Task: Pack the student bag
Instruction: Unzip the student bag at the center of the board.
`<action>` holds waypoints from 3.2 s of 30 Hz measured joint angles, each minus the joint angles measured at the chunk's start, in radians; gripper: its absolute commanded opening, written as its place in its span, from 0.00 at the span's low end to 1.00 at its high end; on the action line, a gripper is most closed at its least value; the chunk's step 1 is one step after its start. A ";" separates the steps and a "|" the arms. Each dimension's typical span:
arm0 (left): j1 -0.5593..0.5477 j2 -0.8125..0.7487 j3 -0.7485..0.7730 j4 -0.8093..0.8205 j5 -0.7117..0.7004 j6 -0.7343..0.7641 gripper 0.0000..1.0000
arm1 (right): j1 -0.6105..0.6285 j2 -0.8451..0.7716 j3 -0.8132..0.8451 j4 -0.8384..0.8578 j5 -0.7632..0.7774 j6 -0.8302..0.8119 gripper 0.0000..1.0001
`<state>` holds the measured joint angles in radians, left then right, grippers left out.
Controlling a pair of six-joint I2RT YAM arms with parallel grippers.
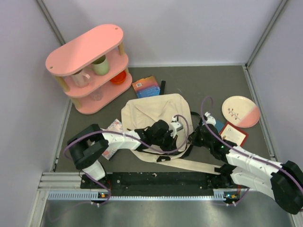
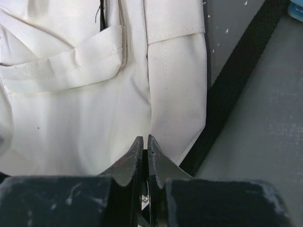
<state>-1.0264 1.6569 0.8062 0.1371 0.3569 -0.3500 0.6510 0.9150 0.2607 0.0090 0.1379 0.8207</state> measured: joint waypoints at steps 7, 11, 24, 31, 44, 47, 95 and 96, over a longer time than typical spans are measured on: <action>-0.010 -0.122 -0.092 0.063 -0.080 -0.026 0.00 | -0.006 0.092 0.097 0.007 0.019 -0.026 0.00; -0.010 -0.179 -0.110 0.080 -0.108 -0.021 0.00 | -0.028 0.125 0.132 0.029 0.016 -0.041 0.00; -0.010 -0.290 -0.177 0.137 -0.185 -0.013 0.00 | -0.144 0.270 0.190 0.100 -0.105 -0.043 0.00; -0.010 -0.309 -0.180 0.138 -0.220 -0.014 0.00 | -0.151 0.292 0.240 0.092 -0.136 -0.076 0.32; -0.014 -0.186 0.028 -0.108 -0.217 -0.015 0.00 | -0.197 -0.075 0.314 -0.203 -0.137 -0.094 0.90; 0.001 -0.164 0.098 -0.148 -0.221 -0.014 0.00 | -0.197 -0.179 0.261 -0.258 -0.181 -0.033 0.83; 0.275 -0.262 0.190 -0.272 -0.081 0.039 0.00 | -0.192 -0.039 0.008 0.034 -0.335 0.219 0.00; 0.275 -0.262 0.193 -0.274 -0.082 0.039 0.00 | -0.191 -0.032 0.016 0.033 -0.328 0.219 0.00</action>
<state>-0.7513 1.3945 0.9989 -0.1368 0.2752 -0.3111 0.4599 0.8833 0.2764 0.0422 -0.1905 1.0401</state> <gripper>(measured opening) 0.013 0.011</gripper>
